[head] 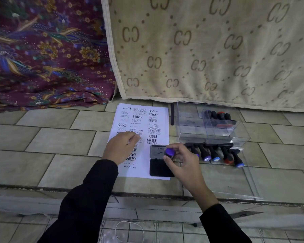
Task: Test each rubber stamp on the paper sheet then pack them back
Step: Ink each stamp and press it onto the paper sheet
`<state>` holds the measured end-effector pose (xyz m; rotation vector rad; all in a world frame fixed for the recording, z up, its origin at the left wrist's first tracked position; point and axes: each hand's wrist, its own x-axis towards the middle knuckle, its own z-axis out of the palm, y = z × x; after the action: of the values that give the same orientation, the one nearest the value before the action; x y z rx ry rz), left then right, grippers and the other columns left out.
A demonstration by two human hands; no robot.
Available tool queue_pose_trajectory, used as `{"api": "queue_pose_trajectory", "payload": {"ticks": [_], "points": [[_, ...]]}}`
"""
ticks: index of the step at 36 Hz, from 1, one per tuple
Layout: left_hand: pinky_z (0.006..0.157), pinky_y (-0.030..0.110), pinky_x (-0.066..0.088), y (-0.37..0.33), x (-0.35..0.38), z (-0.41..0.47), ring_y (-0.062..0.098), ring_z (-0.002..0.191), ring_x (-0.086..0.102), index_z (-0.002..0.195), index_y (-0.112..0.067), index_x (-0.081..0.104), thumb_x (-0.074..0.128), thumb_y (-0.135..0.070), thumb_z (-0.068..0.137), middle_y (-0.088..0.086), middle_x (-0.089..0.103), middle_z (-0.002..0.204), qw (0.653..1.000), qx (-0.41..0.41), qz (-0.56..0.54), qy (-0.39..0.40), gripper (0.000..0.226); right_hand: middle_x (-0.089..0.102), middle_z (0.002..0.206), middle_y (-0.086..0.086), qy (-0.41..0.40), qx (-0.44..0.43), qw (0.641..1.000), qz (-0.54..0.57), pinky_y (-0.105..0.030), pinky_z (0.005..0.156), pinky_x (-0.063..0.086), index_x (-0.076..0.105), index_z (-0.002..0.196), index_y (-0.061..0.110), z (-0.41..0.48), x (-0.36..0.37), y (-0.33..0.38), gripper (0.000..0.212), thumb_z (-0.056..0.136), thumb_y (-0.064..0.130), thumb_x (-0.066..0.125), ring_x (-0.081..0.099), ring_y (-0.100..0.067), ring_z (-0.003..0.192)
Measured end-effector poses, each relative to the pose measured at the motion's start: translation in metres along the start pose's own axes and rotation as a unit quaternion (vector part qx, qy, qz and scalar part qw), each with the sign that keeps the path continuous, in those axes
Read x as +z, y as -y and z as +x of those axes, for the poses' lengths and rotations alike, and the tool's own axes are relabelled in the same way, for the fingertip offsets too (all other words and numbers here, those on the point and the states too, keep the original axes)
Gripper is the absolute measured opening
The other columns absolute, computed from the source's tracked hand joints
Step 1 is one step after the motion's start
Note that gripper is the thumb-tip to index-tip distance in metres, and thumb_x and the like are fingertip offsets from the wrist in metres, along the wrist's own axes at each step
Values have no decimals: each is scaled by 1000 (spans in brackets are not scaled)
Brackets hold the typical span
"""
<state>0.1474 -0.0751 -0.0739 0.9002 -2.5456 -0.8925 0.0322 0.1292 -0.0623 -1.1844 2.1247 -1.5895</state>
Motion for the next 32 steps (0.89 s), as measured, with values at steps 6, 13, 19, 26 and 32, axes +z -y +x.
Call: {"api": "queue_pose_trajectory", "payload": {"ticks": [6, 13, 19, 26, 32], "points": [[96, 24, 41, 3, -4, -10, -2, 110, 48, 116, -30, 59, 53, -42, 93, -20, 56, 111, 997, 53, -33, 47, 27, 67, 87, 17, -1, 4, 1000, 3, -15, 71, 50, 61, 95, 28, -1, 1, -2, 25, 78, 14, 73, 64, -8, 74], [111, 26, 14, -2, 5, -28, -8, 131, 18, 145, -39, 23, 54, -94, 48, -27, 27, 139, 978, 165, 79, 97, 115, 66, 85, 15, 0, -2, 1000, 0, -19, 71, 52, 61, 95, 26, 1, 0, 0, 23, 78, 16, 73, 65, -9, 74], [118, 31, -4, -5, 18, -28, -11, 137, -8, 149, -40, -2, 49, -98, 41, -23, 10, 153, 965, 188, 128, 130, 132, 67, 85, 13, 4, 0, 1000, -1, -24, 73, 54, 61, 96, 26, 2, 1, 0, 24, 78, 15, 73, 65, -8, 75], [118, 29, -6, -8, 26, -27, -12, 138, -6, 146, -45, 8, 56, -93, 46, -9, 24, 156, 975, 167, 83, 124, 121, 66, 87, 13, 17, -11, 1000, 10, -23, 74, 53, 61, 96, 25, 0, 0, -1, 23, 78, 16, 72, 65, -12, 77], [119, 34, -7, -8, 26, -30, -1, 145, 1, 146, -47, 8, 61, -90, 45, -18, 31, 150, 971, 187, 81, 124, 122, 66, 85, 12, 22, -28, 999, 7, -22, 74, 53, 63, 97, 23, -4, 1, -3, 23, 78, 17, 72, 65, -12, 76]]}}
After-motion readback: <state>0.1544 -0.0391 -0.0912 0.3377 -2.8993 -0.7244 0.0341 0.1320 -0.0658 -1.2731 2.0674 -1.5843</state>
